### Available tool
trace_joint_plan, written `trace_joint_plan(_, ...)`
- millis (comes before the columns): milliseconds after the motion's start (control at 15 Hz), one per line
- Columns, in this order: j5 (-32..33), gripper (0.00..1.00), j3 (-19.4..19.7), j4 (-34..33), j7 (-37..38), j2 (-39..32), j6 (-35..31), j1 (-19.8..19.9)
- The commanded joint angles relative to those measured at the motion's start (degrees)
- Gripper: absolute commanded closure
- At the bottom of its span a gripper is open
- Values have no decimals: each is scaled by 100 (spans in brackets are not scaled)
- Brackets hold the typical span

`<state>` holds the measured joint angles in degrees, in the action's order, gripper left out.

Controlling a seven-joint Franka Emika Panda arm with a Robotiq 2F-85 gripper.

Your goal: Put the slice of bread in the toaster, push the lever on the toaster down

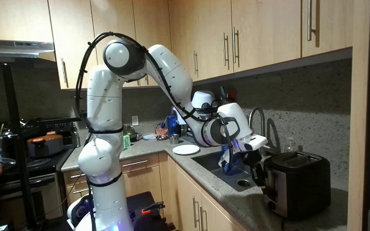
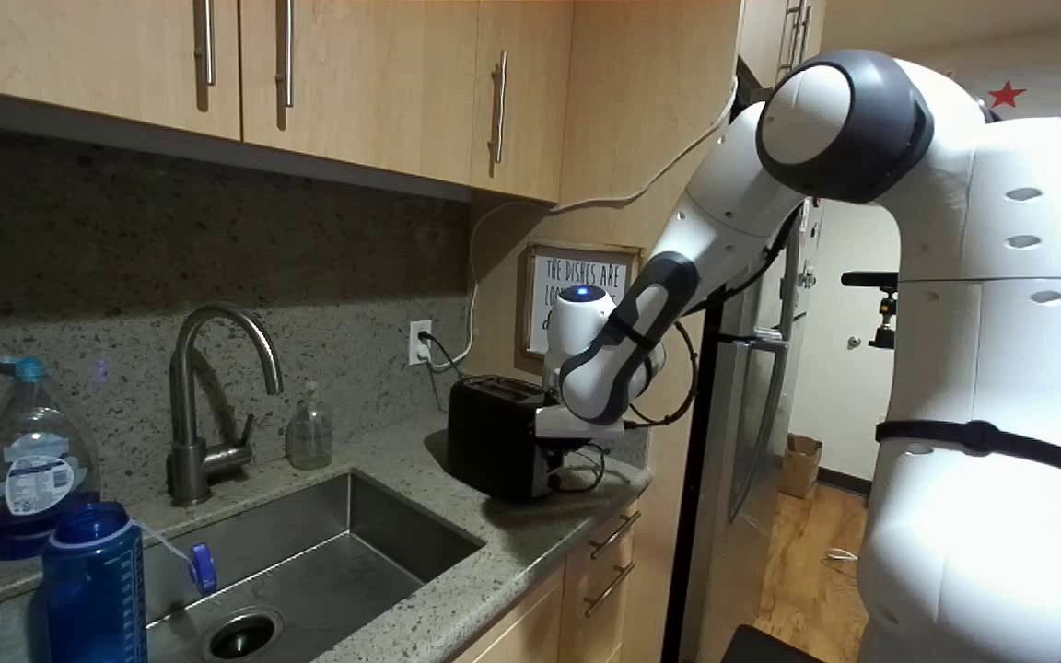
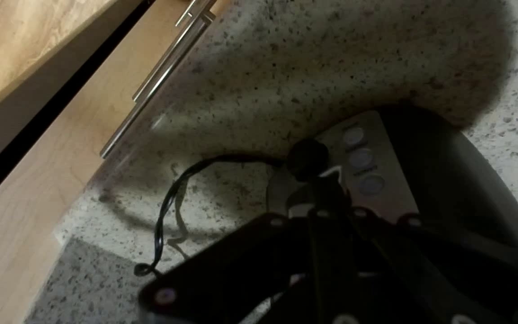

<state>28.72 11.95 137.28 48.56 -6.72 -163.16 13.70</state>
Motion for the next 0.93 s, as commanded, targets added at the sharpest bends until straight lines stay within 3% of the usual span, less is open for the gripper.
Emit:
trace_joint_plan(0,-73,100,371,-22,134,-379,-336,-295)
trace_joint_plan(67,29,100,230,-45,241,-365,-313,-116)
trace_joint_plan(333,-6,100,298,-19,325,-322,-319,-91)
trace_joint_plan(400,-131,100,500,19,219,-268,-327,-286)
trace_joint_plan(600,-56,100,580,107,117,-5,-172,-403)
trace_joint_plan(667,-141,74,565,167,-16,105,-132,-415)
trace_joint_plan(733,-61,72,607,175,-18,165,-97,-446)
trace_joint_plan(867,-37,58,620,194,-134,283,-7,-450)
